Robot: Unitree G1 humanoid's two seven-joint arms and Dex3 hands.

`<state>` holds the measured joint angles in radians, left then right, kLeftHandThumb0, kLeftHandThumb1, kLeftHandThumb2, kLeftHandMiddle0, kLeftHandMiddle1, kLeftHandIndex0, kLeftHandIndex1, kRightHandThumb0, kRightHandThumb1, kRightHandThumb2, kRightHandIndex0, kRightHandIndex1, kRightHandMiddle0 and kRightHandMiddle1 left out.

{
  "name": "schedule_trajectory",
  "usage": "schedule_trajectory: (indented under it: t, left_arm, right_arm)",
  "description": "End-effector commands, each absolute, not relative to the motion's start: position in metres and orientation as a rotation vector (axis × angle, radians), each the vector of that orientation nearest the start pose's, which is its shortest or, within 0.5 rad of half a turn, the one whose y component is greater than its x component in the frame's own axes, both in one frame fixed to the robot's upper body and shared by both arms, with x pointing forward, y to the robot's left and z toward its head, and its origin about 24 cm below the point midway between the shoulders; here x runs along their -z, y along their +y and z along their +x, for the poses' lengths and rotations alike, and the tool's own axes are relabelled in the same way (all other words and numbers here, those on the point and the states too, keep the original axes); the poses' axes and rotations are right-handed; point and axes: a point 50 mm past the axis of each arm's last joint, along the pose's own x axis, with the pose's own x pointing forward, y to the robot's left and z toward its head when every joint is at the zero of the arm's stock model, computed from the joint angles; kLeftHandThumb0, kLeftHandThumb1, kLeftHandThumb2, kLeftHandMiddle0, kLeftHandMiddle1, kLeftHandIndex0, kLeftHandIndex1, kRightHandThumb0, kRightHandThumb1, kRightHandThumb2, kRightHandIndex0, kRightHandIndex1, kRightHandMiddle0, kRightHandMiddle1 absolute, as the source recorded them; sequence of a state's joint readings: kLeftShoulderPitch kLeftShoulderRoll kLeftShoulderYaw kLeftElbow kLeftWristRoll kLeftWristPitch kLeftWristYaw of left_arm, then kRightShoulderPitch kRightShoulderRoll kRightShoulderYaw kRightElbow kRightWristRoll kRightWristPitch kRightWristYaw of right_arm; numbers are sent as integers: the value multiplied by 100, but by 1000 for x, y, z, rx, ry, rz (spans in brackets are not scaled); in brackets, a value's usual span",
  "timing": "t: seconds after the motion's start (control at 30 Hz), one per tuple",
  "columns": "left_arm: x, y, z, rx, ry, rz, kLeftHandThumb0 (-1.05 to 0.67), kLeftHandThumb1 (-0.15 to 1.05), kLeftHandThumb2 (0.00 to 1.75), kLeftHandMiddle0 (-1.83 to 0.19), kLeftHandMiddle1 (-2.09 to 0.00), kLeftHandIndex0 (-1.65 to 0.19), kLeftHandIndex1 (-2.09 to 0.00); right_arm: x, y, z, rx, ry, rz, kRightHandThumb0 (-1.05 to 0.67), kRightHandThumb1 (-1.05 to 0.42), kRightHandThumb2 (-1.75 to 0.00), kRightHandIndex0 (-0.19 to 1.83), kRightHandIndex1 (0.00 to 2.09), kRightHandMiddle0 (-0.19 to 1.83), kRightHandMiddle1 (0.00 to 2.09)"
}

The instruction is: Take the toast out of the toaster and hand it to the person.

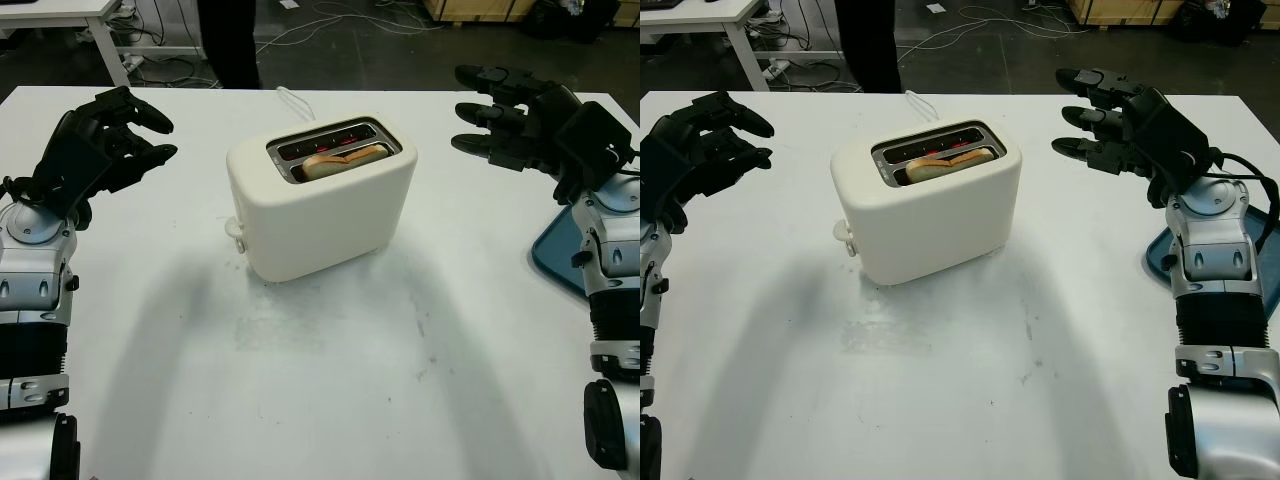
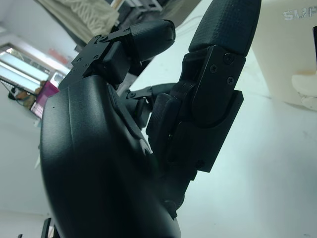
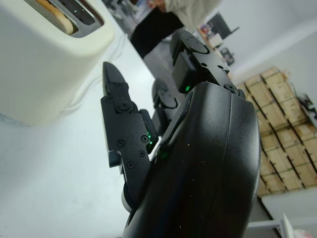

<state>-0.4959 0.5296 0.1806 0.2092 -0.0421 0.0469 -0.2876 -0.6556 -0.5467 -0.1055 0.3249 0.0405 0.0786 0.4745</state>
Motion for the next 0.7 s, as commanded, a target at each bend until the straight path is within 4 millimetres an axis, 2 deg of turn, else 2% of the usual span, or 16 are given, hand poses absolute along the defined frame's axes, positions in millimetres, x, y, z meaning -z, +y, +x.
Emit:
schedule_trajectory:
  t: [0.0, 0.67]
  left_arm:
    - [-177, 258, 327, 59, -235, 419, -105, 86, 0, -51, -139, -47, -132]
    - [-178, 256, 326, 53, -231, 425, -105, 86, 0, -50, -140, -46, -133]
  right_arm:
    - [-200, -235, 351, -282, -215, -476, -9, -92, -2, 47, 0, 42, 0]
    - [-199, -235, 350, -281, -214, -480, -10, -92, -3, 47, 0, 42, 0]
